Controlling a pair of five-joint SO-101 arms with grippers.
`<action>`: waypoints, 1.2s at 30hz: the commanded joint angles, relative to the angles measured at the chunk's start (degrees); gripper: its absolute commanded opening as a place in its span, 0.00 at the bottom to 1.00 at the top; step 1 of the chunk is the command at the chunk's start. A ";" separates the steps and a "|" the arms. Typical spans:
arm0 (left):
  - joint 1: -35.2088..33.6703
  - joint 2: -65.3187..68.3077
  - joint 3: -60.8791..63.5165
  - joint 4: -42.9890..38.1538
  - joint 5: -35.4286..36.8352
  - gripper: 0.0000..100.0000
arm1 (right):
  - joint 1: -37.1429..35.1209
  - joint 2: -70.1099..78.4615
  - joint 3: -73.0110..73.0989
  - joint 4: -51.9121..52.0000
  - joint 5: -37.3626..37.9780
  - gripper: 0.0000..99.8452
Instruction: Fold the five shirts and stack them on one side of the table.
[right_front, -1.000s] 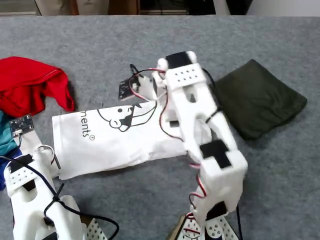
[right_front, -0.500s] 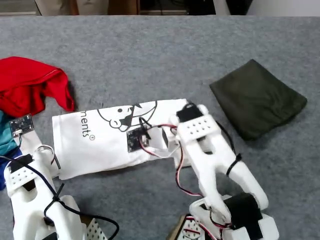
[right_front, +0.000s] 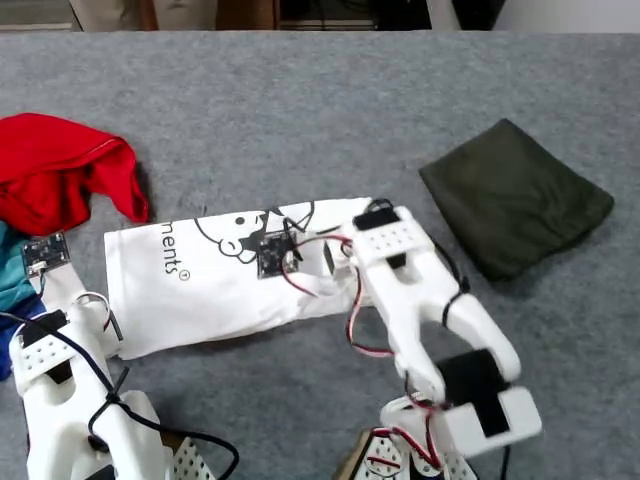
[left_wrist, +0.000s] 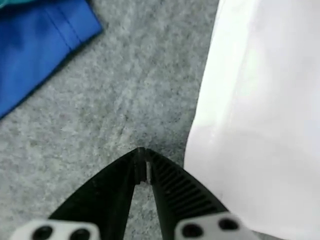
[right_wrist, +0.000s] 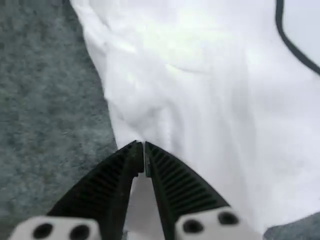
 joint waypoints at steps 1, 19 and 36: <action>0.18 -1.10 -0.26 -0.70 -0.18 0.02 | 1.71 2.42 -7.52 -1.14 0.44 0.03; 0.18 -1.10 -0.26 -0.70 -0.26 0.02 | 3.56 -1.19 -17.63 -0.97 -4.57 0.03; 0.35 -1.10 -0.26 -0.70 -0.18 0.02 | 3.30 -12.44 0.66 -1.58 -11.34 0.03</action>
